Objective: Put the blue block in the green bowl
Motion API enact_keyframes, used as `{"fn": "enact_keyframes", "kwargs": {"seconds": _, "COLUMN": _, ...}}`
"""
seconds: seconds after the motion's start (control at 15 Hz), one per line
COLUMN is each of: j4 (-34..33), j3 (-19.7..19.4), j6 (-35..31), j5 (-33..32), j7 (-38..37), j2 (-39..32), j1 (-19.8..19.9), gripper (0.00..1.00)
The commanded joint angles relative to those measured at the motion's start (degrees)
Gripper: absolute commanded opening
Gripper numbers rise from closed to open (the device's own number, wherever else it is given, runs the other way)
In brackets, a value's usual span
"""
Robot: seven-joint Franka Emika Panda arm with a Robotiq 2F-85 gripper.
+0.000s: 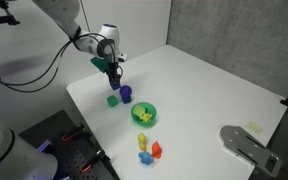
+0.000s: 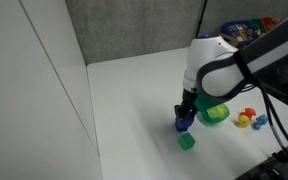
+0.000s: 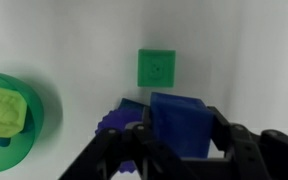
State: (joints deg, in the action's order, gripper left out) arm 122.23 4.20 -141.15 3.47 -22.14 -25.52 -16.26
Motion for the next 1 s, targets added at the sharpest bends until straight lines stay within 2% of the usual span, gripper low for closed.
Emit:
{"fn": "enact_keyframes", "kwargs": {"seconds": 0.0, "j4": -3.86, "j3": 0.69, "j6": 6.16, "j5": 2.81, "j7": 3.20, "j2": 2.58, "j1": 3.99, "gripper": 0.31}}
{"fn": "enact_keyframes", "kwargs": {"seconds": 0.4, "j4": -9.64, "j3": -3.21, "j6": 9.69, "j5": 0.05, "j7": 1.26, "j2": 0.82, "j1": 7.02, "gripper": 0.31}}
{"fn": "enact_keyframes", "kwargs": {"seconds": 0.93, "j4": -11.49, "j3": -9.65, "j6": 9.75, "j5": -7.55, "j7": -0.25, "j2": -3.01, "j1": 8.53, "gripper": 0.31}}
